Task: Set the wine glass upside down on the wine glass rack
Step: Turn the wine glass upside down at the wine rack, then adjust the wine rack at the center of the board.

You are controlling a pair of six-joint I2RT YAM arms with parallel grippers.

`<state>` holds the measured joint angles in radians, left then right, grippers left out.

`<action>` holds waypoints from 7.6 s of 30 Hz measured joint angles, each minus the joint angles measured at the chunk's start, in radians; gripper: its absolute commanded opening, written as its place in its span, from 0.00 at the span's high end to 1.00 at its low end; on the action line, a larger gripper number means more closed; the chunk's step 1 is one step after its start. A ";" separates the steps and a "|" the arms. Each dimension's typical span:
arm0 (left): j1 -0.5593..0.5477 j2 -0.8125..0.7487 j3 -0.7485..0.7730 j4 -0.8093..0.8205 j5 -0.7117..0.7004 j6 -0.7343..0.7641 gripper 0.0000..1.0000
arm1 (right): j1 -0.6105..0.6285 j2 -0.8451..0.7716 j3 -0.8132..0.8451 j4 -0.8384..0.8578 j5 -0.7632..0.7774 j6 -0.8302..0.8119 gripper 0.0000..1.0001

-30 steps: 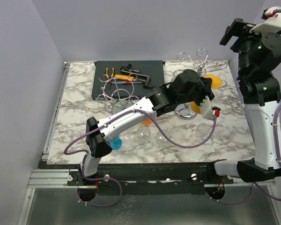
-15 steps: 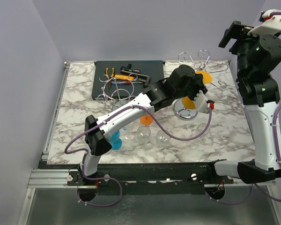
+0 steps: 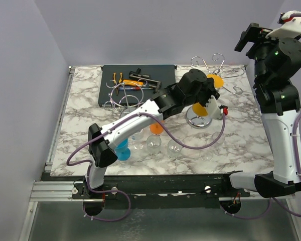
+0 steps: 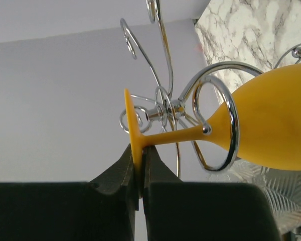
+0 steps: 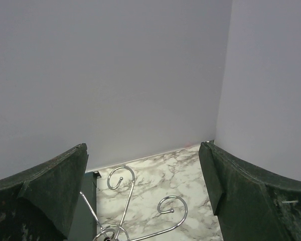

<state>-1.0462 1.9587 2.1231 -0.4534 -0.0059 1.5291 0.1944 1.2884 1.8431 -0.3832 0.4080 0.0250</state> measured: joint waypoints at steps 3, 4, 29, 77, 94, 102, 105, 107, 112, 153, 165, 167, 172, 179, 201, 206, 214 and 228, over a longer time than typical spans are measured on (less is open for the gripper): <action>0.005 -0.025 -0.027 0.000 -0.011 -0.003 1.00 | 0.000 0.000 0.000 0.000 0.000 0.000 0.00; 0.005 -0.031 -0.033 0.000 -0.014 -0.003 1.00 | 0.000 0.000 0.000 0.000 0.000 0.000 0.00; -0.077 -0.150 -0.154 0.001 -0.048 -0.040 1.00 | 0.000 -0.007 -0.012 -0.003 0.000 0.000 0.00; 0.077 -0.388 -0.075 -0.061 -0.061 -0.937 0.35 | -0.114 0.183 0.080 -0.268 -0.460 -0.085 0.01; 0.259 -0.223 0.101 -0.172 0.019 -1.195 0.38 | -0.151 0.203 -0.038 -0.313 -0.729 -0.133 0.11; 0.317 -0.115 0.192 -0.193 0.053 -1.246 0.38 | -0.153 0.169 -0.115 -0.315 -0.773 -0.159 0.19; 0.322 -0.100 0.192 -0.207 0.065 -1.254 0.38 | -0.155 0.148 -0.132 -0.314 -0.786 -0.168 0.25; 0.322 -0.093 0.194 -0.213 0.071 -1.257 0.38 | -0.155 0.142 -0.135 -0.314 -0.791 -0.174 0.30; 0.322 -0.077 0.220 -0.227 0.080 -1.257 0.39 | -0.156 0.145 -0.135 -0.313 -0.809 -0.178 0.43; 0.334 0.138 0.394 -0.214 0.089 -1.246 0.41 | -0.153 0.093 -0.294 -0.094 -0.674 -0.037 0.99; 0.337 0.091 0.364 -0.196 0.077 -1.250 0.40 | -0.109 0.149 -0.257 -0.055 -0.465 0.068 0.99; 0.338 0.082 0.359 -0.187 0.066 -1.252 0.40 | -0.091 0.163 -0.243 -0.054 -0.422 0.075 1.00; 0.343 0.072 0.349 -0.167 0.020 -1.252 0.40 | -0.032 0.199 -0.209 -0.049 -0.291 0.082 0.99; 0.367 0.036 0.297 -0.135 -0.037 -1.257 0.40 | 0.024 0.243 -0.174 -0.031 -0.135 0.084 1.00; 0.412 -0.108 0.119 -0.068 -0.055 -1.291 0.39 | 0.115 0.278 -0.145 -0.022 0.012 0.027 0.66; 0.412 -0.126 0.092 -0.064 -0.055 -1.296 0.39 | 0.115 0.278 -0.144 -0.023 0.020 0.034 0.52; 0.416 -0.147 0.084 -0.057 -0.053 -1.300 0.38 | 0.115 0.283 -0.041 -0.005 0.071 0.042 0.26; 0.416 -0.189 0.053 -0.057 -0.037 -1.310 0.37 | 0.007 0.341 0.231 -0.084 0.028 0.024 0.22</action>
<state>-0.6300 1.7695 2.1761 -0.5102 -0.0433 0.2188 0.2012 1.6291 2.0743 -0.4675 0.4362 0.0486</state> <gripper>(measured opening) 0.627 0.784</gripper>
